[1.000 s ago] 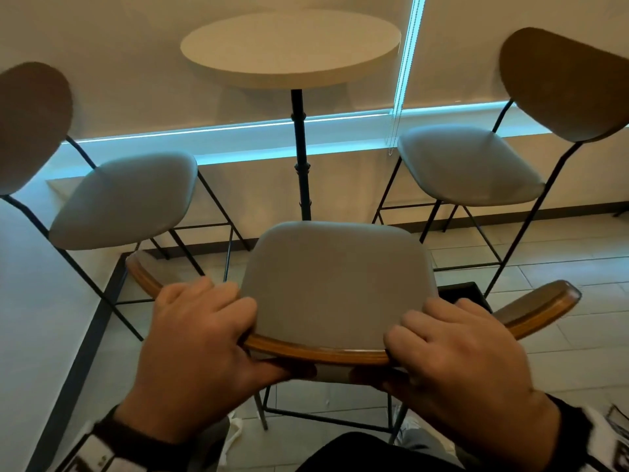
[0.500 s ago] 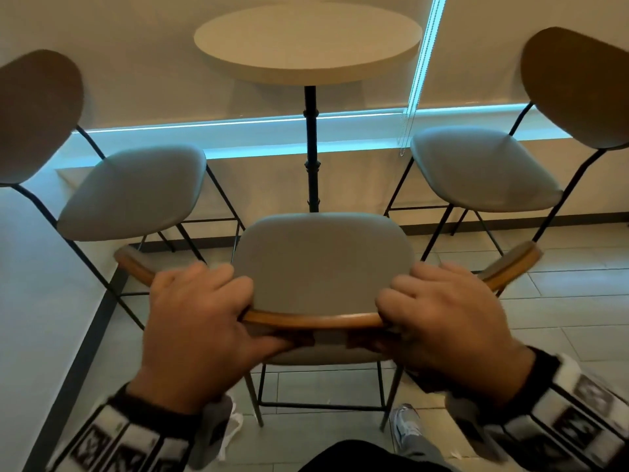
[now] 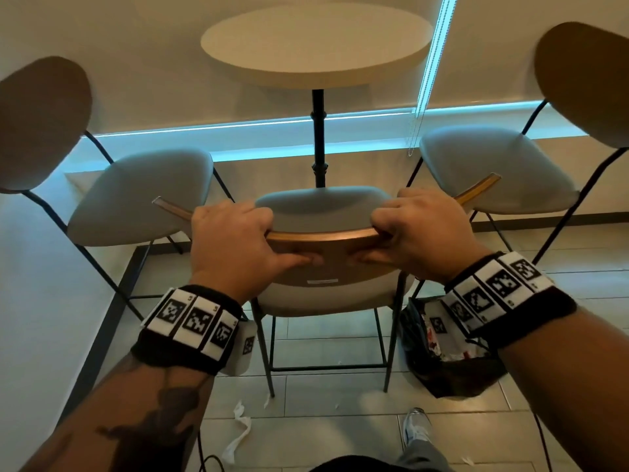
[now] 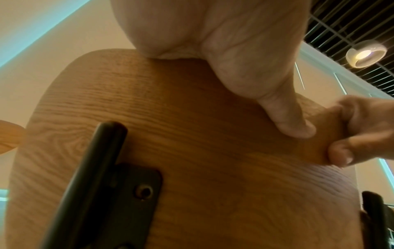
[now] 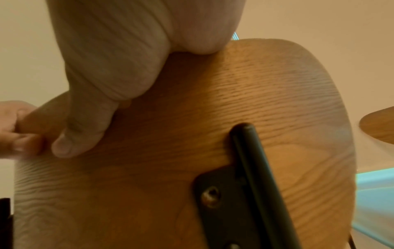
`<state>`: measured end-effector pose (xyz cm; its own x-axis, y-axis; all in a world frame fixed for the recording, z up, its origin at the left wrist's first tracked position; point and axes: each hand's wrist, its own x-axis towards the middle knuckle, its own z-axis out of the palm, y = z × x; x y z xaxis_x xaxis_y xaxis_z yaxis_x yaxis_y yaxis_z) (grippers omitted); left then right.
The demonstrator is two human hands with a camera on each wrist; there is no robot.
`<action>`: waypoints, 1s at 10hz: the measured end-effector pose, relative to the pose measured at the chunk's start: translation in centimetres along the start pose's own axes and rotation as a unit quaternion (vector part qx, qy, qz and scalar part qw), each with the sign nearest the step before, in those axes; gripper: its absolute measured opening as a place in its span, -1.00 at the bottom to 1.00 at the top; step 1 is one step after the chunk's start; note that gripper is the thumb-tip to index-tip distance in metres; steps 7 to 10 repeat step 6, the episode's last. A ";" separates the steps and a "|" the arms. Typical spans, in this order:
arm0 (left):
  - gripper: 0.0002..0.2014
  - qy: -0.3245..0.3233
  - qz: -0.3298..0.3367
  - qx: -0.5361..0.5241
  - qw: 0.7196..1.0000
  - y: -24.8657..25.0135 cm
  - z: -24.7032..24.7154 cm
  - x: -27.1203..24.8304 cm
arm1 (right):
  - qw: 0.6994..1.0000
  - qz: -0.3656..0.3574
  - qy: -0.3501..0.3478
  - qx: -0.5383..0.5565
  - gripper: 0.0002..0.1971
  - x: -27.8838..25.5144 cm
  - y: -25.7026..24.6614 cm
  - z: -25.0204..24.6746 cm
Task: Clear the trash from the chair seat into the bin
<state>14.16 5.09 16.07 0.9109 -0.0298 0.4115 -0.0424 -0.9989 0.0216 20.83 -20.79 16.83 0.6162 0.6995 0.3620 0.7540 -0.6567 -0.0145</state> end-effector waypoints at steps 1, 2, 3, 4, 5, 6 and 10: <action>-0.23 0.000 -0.008 0.003 1.000 -0.1 0.5 0.8 | 1.000 0.000 0.009 0.010 -0.56 0.6 0.6 0.2; -0.23 -0.010 -0.011 0.012 1.000 -0.2 0.9 1.5 | 1.000 -0.004 0.006 0.013 -0.57 1.2 1.2 0.3; -0.24 -0.012 -0.015 0.020 1.000 -0.2 1.1 2.3 | 1.000 0.000 0.000 0.007 -0.51 2.0 1.9 0.7; -0.24 -0.026 -0.021 0.026 0.999 -0.1 1.1 2.8 | 1.000 -0.002 0.003 0.002 -0.48 2.3 2.7 1.0; -0.25 -0.024 -0.026 0.020 0.999 0.1 0.9 3.0 | 1.000 -0.008 -0.010 0.000 -0.48 2.6 2.8 1.0; -0.28 0.027 -0.016 -0.092 0.995 0.0 0.3 1.2 | 0.999 -0.013 -0.023 0.028 -0.40 1.9 2.9 0.4; -0.28 0.027 -0.016 -0.092 0.995 0.0 0.3 1.2 | 0.999 -0.013 -0.023 0.028 -0.40 1.9 2.9 0.4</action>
